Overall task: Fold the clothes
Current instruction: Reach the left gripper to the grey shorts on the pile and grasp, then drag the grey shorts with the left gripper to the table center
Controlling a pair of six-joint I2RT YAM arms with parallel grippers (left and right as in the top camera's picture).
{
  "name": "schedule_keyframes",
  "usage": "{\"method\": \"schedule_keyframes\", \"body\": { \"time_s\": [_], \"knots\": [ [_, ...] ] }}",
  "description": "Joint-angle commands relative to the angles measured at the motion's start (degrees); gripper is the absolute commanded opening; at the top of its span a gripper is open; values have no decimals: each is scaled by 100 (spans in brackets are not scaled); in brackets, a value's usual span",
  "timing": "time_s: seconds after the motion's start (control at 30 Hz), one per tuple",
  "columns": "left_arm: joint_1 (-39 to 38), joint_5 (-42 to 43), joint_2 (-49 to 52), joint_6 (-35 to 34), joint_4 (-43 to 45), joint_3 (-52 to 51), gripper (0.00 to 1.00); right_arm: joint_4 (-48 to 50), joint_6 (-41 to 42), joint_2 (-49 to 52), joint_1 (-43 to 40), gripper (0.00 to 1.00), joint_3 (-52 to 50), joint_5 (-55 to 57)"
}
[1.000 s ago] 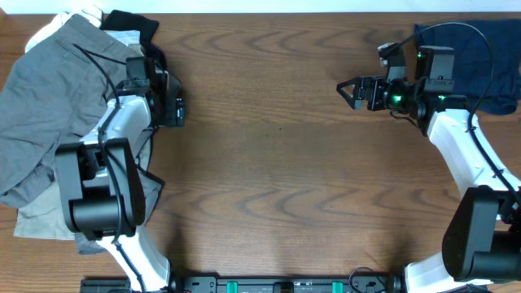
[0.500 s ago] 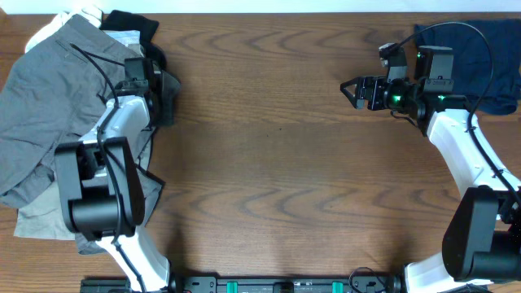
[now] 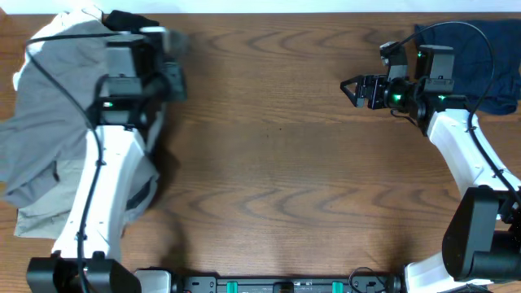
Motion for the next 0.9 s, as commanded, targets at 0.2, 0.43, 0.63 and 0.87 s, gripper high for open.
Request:
{"method": "schedule_keyframes", "body": {
  "time_s": [0.2, 0.43, 0.63, 0.87],
  "knots": [
    [-1827, 474, 411, -426, 673, 118, 6, -452, 114, -654, -527, 89, 116, -354],
    [-2874, 492, 1362, -879, 1276, 118, 6, -826, 2, -1093, -1064, 92, 116, -319],
    [-3571, 1102, 2295, -1292, 2181, 118, 6, -946, -83, -1165, -1327, 93, 116, -321],
    [-4013, 1123, 2522, -1519, 2946, 118, 6, -970, -151, -1165, -1499, 95, 116, -317]
  ]
}}
